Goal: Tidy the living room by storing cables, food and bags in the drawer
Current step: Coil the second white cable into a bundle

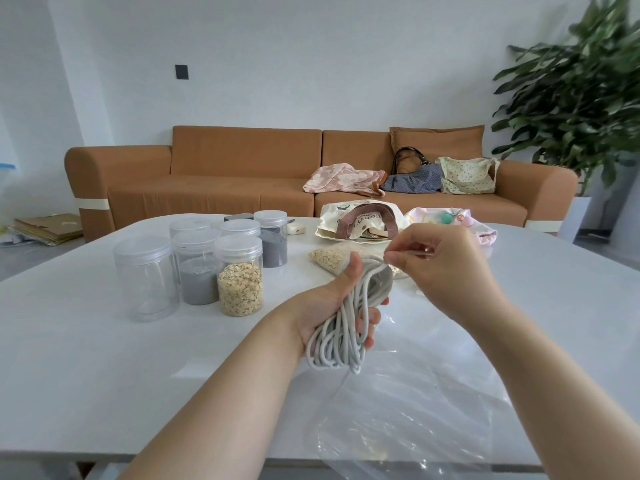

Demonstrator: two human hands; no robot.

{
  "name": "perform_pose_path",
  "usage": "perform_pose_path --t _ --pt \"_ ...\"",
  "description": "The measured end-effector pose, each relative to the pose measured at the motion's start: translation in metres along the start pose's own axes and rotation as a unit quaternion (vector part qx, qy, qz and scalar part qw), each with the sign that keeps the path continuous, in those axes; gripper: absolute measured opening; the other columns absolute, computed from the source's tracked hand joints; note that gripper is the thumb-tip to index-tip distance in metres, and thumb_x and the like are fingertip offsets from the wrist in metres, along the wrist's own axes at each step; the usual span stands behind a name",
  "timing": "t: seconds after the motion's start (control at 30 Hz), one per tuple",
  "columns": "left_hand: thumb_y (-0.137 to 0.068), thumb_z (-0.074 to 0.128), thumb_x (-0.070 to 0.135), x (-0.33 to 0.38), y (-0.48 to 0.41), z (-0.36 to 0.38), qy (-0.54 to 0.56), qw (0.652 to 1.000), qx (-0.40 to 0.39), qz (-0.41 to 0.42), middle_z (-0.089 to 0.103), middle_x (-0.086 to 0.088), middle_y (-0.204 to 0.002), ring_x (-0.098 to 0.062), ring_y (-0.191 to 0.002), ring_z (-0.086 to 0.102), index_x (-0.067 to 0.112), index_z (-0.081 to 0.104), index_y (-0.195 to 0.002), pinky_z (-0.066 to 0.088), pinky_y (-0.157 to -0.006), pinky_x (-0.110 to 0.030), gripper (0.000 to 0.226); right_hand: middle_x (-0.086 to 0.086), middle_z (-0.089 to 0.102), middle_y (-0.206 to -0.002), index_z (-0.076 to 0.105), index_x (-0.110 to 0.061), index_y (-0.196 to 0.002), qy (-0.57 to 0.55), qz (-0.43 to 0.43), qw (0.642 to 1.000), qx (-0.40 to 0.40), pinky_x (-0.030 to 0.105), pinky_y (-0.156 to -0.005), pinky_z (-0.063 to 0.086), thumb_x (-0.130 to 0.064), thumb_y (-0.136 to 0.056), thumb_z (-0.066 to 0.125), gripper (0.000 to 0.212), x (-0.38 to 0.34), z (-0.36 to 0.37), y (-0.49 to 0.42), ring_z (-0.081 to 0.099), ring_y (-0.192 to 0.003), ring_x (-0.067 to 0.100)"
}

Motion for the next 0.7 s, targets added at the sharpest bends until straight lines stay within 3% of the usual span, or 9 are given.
perform_pose_path --t 0.2,0.27,0.43,0.6,0.7 --pt "-0.036 0.084 0.066 -0.004 0.006 0.009 -0.060 0.997 -0.040 -0.018 0.057 0.001 -0.060 -0.009 -0.047 0.053 0.006 0.054 -0.101 0.053 -0.056 -0.024 0.093 -0.007 0.065 -0.061 0.065 -0.024 -0.060 0.010 -0.019 0.999 -0.040 0.013 -0.054 0.045 -0.008 -0.072 0.077 0.023 -0.013 0.003 0.002 0.057 -0.056 0.001" --pt "-0.046 0.090 0.045 -0.004 0.009 0.010 -0.051 0.998 -0.029 -0.032 0.055 -0.001 -0.057 -0.009 -0.044 0.051 0.006 0.054 -0.100 0.050 -0.052 -0.022 0.075 -0.002 0.066 -0.062 0.066 -0.021 -0.060 0.004 -0.004 0.999 -0.044 0.019 -0.055 0.046 -0.010 -0.069 0.080 0.020 -0.011 0.002 0.002 0.058 -0.056 0.006" --pt "-0.072 0.059 0.016 -0.005 0.009 0.012 -0.089 0.995 -0.015 -0.036 0.055 -0.002 -0.056 -0.010 -0.045 0.049 0.006 0.056 -0.097 0.049 -0.056 -0.024 0.027 -0.003 0.059 -0.056 0.062 -0.018 -0.056 0.005 0.030 0.999 -0.035 0.017 -0.047 0.039 -0.021 -0.057 0.088 0.026 -0.005 0.005 0.002 0.045 -0.046 0.002" --pt "-0.066 0.046 0.006 -0.010 0.007 0.009 -0.063 0.997 -0.012 -0.044 0.056 -0.007 -0.062 -0.014 -0.050 0.054 0.002 0.053 -0.101 0.048 -0.060 -0.028 0.036 -0.005 0.054 -0.051 0.062 -0.014 -0.057 0.005 0.036 0.998 -0.047 0.012 -0.042 0.035 -0.022 -0.060 0.087 0.027 -0.002 0.012 0.002 0.043 -0.043 0.001" --pt "-0.063 0.045 0.004 -0.007 0.007 0.010 -0.074 0.997 -0.017 -0.035 0.059 -0.009 -0.065 -0.017 -0.054 0.056 0.001 0.053 -0.100 0.050 -0.061 -0.029 0.037 -0.008 0.057 -0.052 0.063 -0.017 -0.058 -0.025 0.027 0.997 -0.066 0.009 -0.046 0.038 -0.012 -0.070 0.080 0.022 0.000 0.013 0.001 0.047 -0.044 -0.002"
Point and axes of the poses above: each hand's wrist, its own y-axis away from the middle knuckle, its own z-axis out of the palm, x = y × z, the point moved 6 cm from there along -y, towards the middle knuckle
